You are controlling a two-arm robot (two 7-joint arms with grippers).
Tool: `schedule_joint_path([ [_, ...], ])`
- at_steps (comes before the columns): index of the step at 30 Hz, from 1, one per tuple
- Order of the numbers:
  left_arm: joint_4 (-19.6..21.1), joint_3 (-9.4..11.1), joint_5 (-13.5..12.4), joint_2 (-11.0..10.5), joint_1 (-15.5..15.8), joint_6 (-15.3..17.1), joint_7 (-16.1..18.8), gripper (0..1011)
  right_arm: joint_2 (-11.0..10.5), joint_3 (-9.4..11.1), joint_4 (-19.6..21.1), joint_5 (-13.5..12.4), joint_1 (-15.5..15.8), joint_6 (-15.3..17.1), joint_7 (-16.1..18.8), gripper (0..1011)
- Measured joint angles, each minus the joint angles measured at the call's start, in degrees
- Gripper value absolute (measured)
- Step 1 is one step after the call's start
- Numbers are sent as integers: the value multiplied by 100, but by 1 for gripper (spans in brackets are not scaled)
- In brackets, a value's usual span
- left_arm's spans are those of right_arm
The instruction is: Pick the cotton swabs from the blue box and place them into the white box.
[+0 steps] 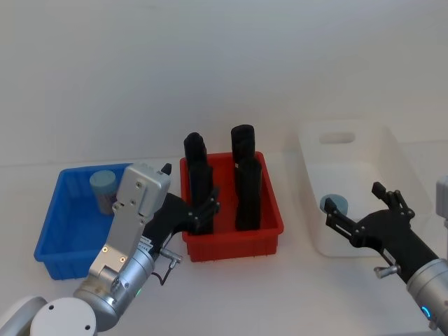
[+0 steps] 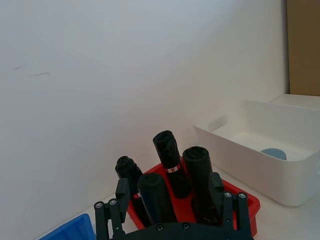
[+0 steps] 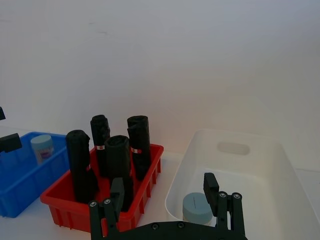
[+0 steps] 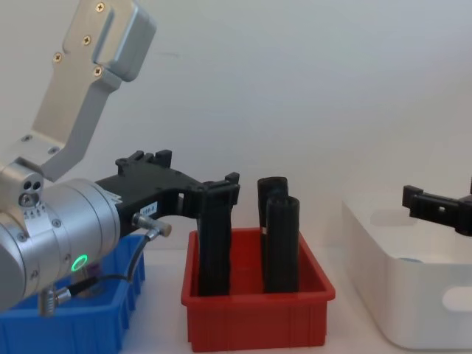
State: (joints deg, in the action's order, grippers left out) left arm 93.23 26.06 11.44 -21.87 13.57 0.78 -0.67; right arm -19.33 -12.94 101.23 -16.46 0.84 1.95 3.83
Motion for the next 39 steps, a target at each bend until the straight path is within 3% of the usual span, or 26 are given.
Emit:
schedule_joint_path([
  [22, -4, -4, 4, -3, 2, 1, 6, 1004, 55, -2, -144, 54, -114, -21, 146, 1001],
  [33, -6, -4, 4, -3, 2, 2, 5, 1004, 253, -60, -676, 286, -548, -89, 548, 1001],
  [39, -6, -4, 4, -3, 2, 2, 5, 1004, 417, -109, -1179, 479, -918, -177, 848, 1001],
])
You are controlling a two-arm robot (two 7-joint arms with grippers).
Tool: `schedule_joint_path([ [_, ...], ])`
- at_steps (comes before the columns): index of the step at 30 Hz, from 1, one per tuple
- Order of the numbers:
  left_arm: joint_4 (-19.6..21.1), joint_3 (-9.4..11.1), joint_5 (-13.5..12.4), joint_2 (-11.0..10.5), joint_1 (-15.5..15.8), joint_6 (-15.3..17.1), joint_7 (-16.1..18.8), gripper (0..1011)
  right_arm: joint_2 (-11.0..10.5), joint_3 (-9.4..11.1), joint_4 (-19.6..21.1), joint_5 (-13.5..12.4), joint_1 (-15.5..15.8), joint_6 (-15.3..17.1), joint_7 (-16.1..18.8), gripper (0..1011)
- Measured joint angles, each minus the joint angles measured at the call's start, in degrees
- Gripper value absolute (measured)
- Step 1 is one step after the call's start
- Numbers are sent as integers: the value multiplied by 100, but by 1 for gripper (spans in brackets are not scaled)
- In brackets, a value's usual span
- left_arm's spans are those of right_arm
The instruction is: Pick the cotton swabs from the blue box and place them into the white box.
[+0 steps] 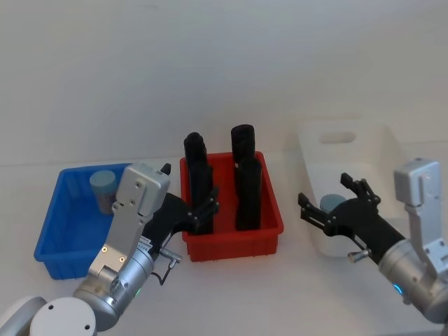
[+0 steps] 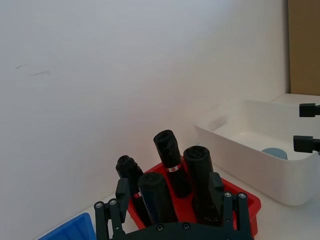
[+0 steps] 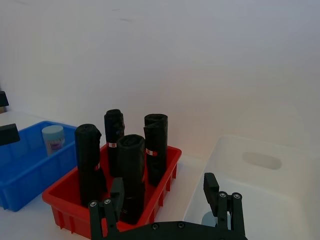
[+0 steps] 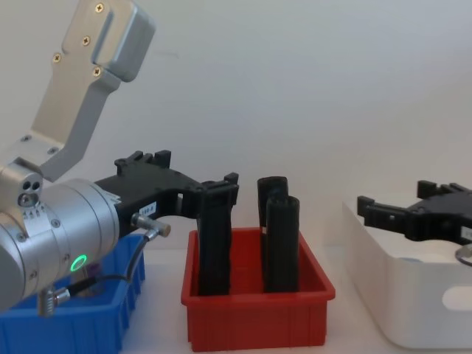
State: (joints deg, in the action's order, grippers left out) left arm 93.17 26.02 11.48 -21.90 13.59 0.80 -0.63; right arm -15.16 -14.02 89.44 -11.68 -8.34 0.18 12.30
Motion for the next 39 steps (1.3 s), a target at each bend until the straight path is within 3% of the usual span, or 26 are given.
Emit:
schedule_joint_path([
  [21, 0, 0, 0, 0, 0, 0, 0, 1004, 578, -158, -1954, 538, -1376, -506, 869, 1001],
  [39, 0, 0, 0, 1, 0, -1, 0, 1004, 991, -283, -3552, 787, -2395, -965, 1284, 1001],
])
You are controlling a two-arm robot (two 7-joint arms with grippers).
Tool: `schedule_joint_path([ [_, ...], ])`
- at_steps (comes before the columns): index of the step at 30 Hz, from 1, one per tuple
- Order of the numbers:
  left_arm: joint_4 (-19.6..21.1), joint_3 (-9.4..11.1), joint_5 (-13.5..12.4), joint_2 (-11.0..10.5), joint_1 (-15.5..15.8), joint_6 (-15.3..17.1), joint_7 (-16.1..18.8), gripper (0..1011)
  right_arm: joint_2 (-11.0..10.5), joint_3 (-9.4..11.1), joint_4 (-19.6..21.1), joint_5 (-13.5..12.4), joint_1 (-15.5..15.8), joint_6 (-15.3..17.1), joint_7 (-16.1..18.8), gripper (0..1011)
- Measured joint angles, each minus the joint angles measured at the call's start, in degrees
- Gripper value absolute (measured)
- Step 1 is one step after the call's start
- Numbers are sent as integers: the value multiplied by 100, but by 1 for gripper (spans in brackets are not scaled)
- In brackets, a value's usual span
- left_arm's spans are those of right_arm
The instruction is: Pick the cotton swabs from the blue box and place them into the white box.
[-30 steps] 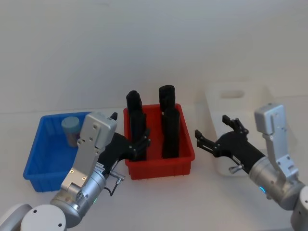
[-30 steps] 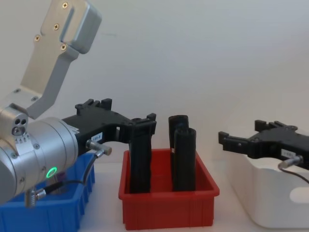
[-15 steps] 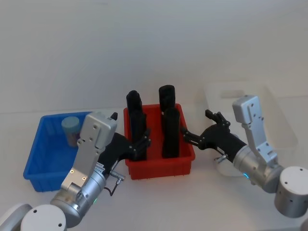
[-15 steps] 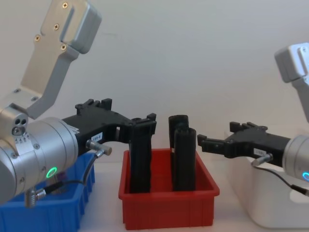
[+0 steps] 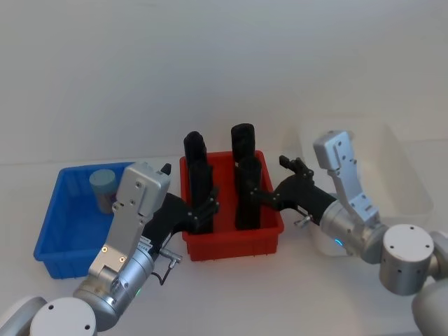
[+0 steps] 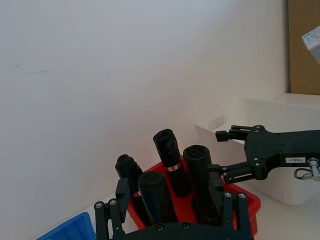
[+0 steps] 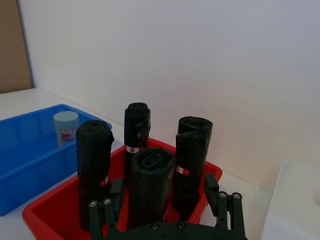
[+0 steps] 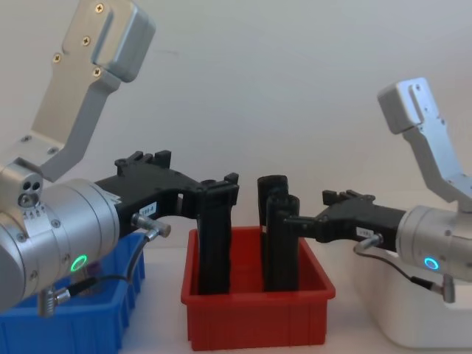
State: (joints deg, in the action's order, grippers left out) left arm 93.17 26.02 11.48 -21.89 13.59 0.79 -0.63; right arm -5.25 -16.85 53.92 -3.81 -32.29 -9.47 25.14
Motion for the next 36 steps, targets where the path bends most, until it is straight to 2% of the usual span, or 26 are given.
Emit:
schedule_joint_path([
  [6, 0, 0, 0, 0, 0, 0, 0, 1004, 119, -38, -531, 46, -304, -171, 107, 1001],
  [9, 0, 0, 0, 0, 0, 0, 0, 1004, 176, -56, -796, 56, -451, -256, 174, 963],
  [24, 0, 0, 0, 0, 0, 0, 0, 1004, 399, -107, -1912, 22, -1022, -658, 394, 535],
  [31, 0, 0, 0, 0, 0, 0, 0, 1004, 428, -93, -2069, -25, -1103, -743, 413, 485],
  [36, 0, 0, 0, 0, 0, 0, 0, 1004, 401, -67, -1881, -95, -1031, -748, 413, 450],
])
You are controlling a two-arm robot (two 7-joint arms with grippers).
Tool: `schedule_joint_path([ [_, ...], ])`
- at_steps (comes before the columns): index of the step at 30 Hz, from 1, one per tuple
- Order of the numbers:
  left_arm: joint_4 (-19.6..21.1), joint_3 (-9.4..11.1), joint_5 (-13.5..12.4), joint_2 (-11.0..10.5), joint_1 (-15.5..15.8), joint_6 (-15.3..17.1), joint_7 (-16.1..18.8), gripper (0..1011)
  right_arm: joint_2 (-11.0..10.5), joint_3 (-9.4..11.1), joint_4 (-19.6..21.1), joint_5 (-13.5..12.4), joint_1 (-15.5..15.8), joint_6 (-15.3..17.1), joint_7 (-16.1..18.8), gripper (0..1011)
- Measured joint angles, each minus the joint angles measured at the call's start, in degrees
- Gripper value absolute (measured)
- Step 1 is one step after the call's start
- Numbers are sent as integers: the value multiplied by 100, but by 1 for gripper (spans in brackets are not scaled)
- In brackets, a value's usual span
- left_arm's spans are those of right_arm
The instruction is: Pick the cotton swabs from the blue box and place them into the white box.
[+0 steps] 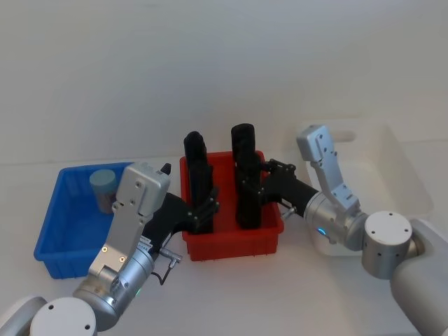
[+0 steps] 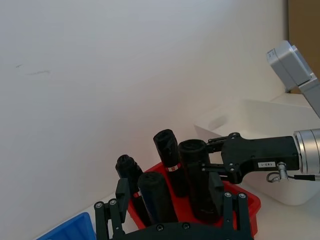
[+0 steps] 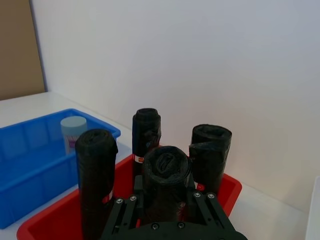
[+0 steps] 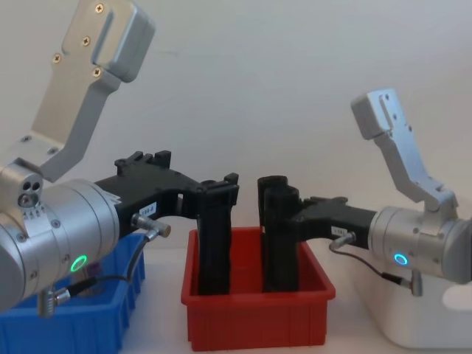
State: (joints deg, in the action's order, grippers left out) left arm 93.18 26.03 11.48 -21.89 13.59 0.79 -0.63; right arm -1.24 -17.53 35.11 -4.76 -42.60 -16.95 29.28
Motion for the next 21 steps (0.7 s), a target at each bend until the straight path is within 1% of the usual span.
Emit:
schedule_joint_path([
  [1, 0, 0, 0, 0, 0, 0, 0, 1004, -18, 9, 133, -27, 46, 16, -4, 441],
  [2, 0, 0, 0, 0, 0, 0, 0, 1004, -18, 9, 133, -27, 46, 16, -4, 441],
  [4, 0, 0, 0, 0, 0, 0, 0, 1004, -48, 24, 342, -61, 130, 43, -16, 431],
  [9, 0, 0, 0, 0, 0, 0, 0, 1004, -144, 56, 969, -160, 383, 141, -78, 398],
  [10, 0, 0, 0, 0, 0, 0, 0, 1004, -171, 65, 1148, -188, 455, 169, -97, 392],
  [14, 0, 0, 0, 0, 0, 0, 0, 1004, -225, 81, 1492, -232, 589, 224, -146, 378],
  [16, 0, 0, 0, 0, 0, 0, 0, 1004, -291, 104, 1890, -263, 741, 274, -213, 366],
  [17, 0, 0, 0, 0, 0, 0, 0, 1004, -291, 104, 1890, -263, 741, 274, -213, 366],
  [20, 0, 0, 0, 0, 0, 0, 0, 1004, -365, 133, 2277, -276, 888, 340, -320, 358],
  [21, 0, 0, 0, 0, 0, 0, 0, 1004, -365, 133, 2277, -276, 888, 340, -320, 355],
])
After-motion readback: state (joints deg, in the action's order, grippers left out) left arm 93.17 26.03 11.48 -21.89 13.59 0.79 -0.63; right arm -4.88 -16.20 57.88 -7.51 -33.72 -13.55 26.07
